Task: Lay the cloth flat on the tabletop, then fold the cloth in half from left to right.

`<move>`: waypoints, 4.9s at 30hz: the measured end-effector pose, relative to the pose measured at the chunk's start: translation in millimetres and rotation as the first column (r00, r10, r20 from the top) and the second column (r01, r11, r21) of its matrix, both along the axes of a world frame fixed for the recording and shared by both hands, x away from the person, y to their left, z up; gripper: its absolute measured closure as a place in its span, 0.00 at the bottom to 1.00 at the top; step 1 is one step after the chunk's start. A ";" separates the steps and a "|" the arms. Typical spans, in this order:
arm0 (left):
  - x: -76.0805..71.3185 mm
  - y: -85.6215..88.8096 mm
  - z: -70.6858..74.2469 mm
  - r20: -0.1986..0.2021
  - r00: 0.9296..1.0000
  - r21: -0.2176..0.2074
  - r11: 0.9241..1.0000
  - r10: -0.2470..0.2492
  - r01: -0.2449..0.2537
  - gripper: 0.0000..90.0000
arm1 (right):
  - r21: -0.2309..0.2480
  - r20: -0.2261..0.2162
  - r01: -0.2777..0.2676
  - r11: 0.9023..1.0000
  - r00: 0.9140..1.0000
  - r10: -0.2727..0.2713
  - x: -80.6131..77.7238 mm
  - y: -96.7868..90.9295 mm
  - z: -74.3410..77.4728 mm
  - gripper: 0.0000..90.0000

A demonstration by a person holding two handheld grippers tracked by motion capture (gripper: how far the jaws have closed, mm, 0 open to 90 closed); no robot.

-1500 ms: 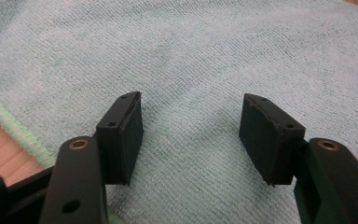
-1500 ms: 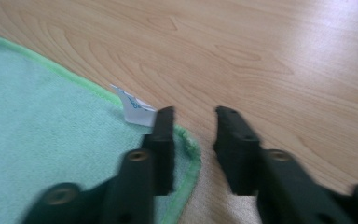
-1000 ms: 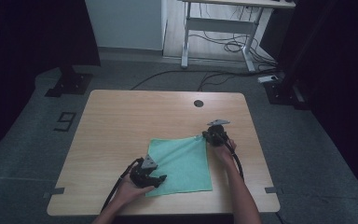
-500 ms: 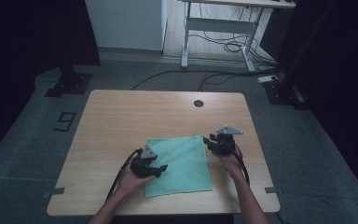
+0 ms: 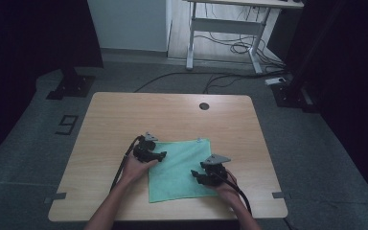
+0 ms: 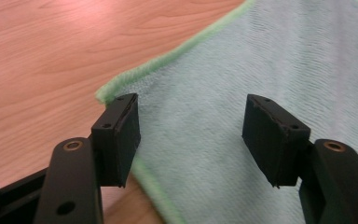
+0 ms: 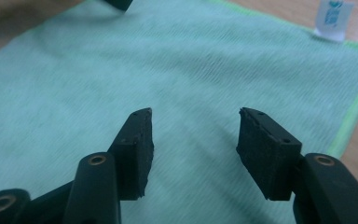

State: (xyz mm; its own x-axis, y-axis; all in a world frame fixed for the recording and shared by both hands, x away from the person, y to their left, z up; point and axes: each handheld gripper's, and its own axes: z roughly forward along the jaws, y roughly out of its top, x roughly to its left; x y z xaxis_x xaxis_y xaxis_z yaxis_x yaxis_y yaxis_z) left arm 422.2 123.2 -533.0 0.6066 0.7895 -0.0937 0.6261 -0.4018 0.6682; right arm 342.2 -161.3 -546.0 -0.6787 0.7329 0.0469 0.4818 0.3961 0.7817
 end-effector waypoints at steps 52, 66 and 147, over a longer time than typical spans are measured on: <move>28.4 -13.1 -1.8 -0.015 1.000 0.076 0.997 -0.002 0.003 0.43 | -0.036 0.002 -0.168 0.985 0.986 0.168 -37.6 57.1 -7.1 0.38; 25.3 -9.2 -2.4 -0.015 1.000 0.052 0.999 0.003 -0.002 0.44 | -0.007 -0.016 -0.176 0.984 0.984 0.176 -40.2 55.2 -7.0 0.38; 37.6 29.7 0.5 -0.010 0.996 0.001 0.996 0.090 -0.090 0.51 | 0.062 0.025 -0.296 0.953 0.955 0.295 -49.6 140.0 1.5 0.42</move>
State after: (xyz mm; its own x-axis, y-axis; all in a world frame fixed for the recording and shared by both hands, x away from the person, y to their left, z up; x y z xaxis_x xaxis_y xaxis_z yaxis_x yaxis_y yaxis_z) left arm 459.8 152.9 -532.5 0.5318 0.8411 -0.0990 0.6663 -0.3434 0.6619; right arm 292.5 -21.3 -544.5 -0.8653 0.4957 0.0752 0.3389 0.4678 0.8163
